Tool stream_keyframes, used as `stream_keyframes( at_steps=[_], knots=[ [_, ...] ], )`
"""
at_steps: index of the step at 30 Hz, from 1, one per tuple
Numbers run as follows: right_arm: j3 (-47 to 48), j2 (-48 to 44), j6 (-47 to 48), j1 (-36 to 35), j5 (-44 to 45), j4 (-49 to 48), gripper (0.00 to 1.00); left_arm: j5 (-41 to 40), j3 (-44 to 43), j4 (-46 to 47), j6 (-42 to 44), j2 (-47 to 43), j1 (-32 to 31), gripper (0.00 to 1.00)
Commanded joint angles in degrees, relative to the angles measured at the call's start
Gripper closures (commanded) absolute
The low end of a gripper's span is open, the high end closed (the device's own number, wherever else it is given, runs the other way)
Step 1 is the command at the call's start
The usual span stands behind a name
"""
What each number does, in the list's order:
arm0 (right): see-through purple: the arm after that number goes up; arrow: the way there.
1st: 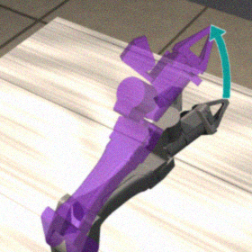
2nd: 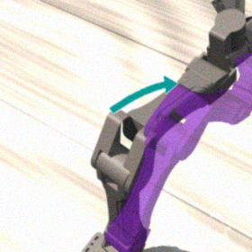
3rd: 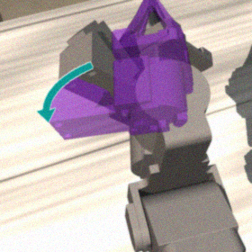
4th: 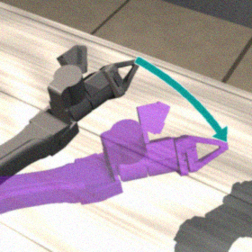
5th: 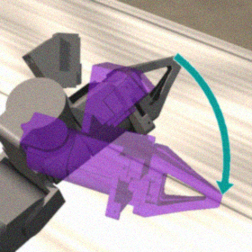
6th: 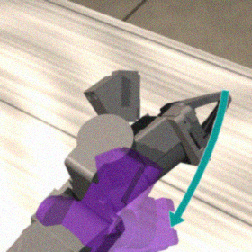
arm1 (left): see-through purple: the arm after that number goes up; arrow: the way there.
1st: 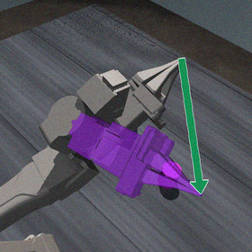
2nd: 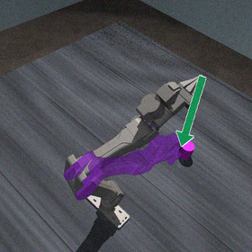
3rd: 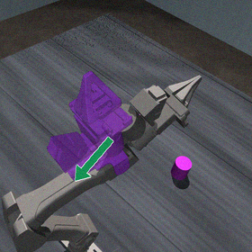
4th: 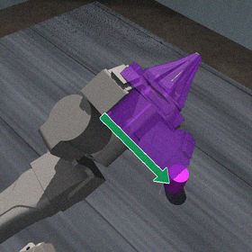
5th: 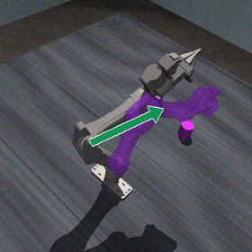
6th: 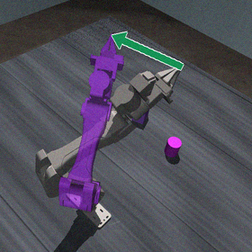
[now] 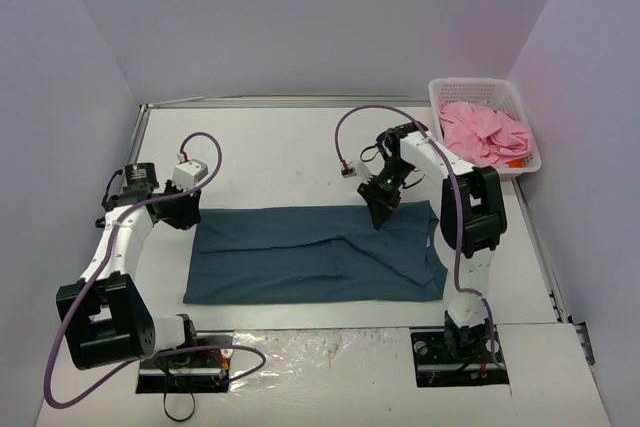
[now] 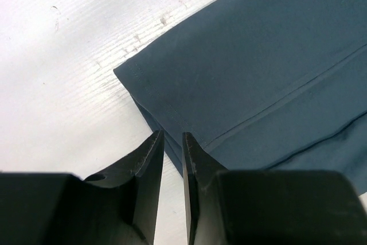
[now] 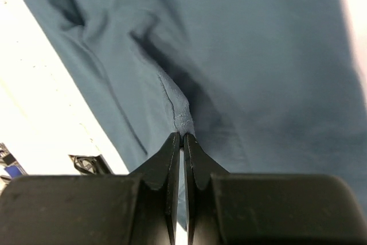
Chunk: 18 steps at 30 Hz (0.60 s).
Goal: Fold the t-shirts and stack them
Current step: Fold the other side of the tshirt into a rectangle
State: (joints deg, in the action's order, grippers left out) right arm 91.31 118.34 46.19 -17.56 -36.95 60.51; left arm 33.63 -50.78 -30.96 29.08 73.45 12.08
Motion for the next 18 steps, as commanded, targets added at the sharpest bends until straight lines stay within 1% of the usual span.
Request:
stream_keyframes(
  at_steps=[1, 7, 18],
  knots=[
    [-1.04, -4.78, -1.28, -3.25, -1.20, 4.44, 1.00, 1.35, 0.16, -0.24, -0.78, -2.35, -0.12, 0.81],
    [-2.27, -6.55, -2.42, -8.09, -0.76, 4.35, 1.00, 0.83, -0.19, -1.21, -0.25, -2.87, -0.12, 0.82],
    [-5.79, -6.28, -2.69, -13.46, -0.32, 4.27, 1.00, 0.74, 0.25, -1.21, -0.52, -3.23, -0.21, 0.82]
  ],
)
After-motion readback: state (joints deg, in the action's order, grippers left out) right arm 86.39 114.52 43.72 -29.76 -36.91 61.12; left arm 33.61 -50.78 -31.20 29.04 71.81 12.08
